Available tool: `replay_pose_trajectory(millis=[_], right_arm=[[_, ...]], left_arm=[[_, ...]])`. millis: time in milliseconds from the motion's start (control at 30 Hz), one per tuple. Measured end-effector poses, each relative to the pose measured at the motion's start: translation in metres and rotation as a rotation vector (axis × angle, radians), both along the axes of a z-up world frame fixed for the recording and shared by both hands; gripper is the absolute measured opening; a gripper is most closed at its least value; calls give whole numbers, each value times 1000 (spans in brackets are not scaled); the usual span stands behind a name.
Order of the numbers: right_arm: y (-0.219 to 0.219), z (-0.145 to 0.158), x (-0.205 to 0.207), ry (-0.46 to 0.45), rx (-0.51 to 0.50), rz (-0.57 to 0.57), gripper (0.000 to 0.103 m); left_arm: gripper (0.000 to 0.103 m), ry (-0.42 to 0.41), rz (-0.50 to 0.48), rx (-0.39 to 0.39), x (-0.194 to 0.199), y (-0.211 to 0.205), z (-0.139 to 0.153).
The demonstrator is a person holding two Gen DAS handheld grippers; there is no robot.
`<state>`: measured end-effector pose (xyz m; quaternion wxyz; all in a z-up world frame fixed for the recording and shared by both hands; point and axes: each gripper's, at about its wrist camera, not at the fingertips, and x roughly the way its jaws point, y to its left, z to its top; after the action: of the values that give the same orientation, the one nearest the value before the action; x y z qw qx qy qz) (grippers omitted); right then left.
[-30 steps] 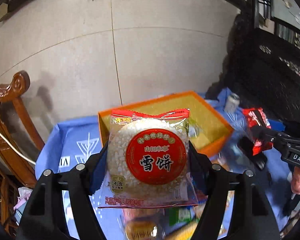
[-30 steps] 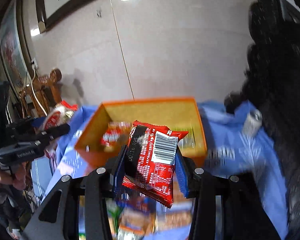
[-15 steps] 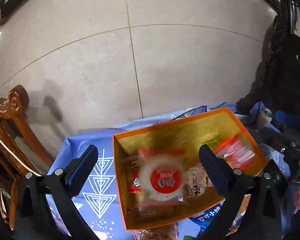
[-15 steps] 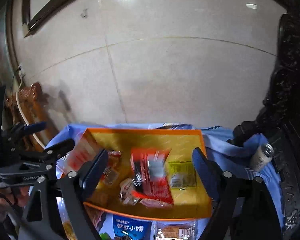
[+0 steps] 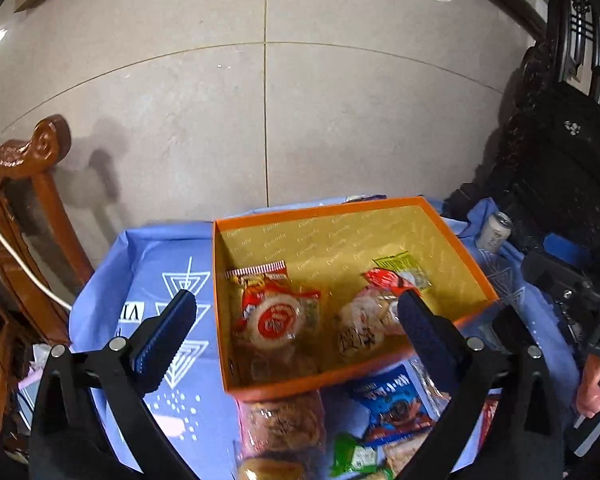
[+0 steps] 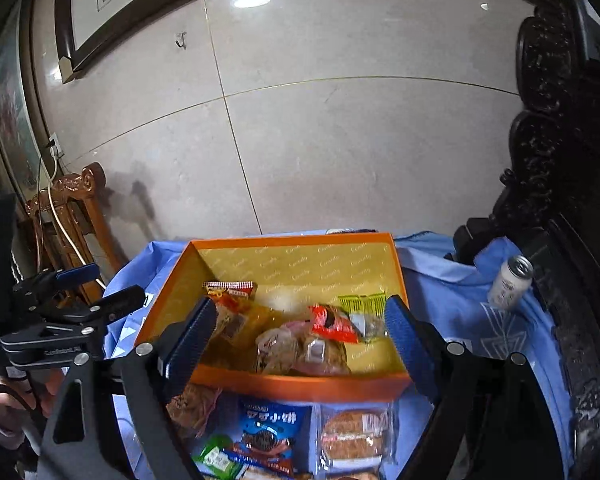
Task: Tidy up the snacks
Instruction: 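Move both open tools back over the snack pile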
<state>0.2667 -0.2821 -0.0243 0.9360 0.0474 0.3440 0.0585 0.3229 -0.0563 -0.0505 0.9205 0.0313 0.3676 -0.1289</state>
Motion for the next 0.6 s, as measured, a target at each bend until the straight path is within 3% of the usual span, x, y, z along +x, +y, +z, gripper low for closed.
replay_pose_trajectory(millis=[267, 600], right_arm=[[-11, -37, -61, 82, -46, -53, 87], [-47, -155, -131, 356, -44, -219, 84]], left_arm=[[99, -2, 3, -9, -64, 19, -16], [99, 97, 35, 6, -129, 48, -65]])
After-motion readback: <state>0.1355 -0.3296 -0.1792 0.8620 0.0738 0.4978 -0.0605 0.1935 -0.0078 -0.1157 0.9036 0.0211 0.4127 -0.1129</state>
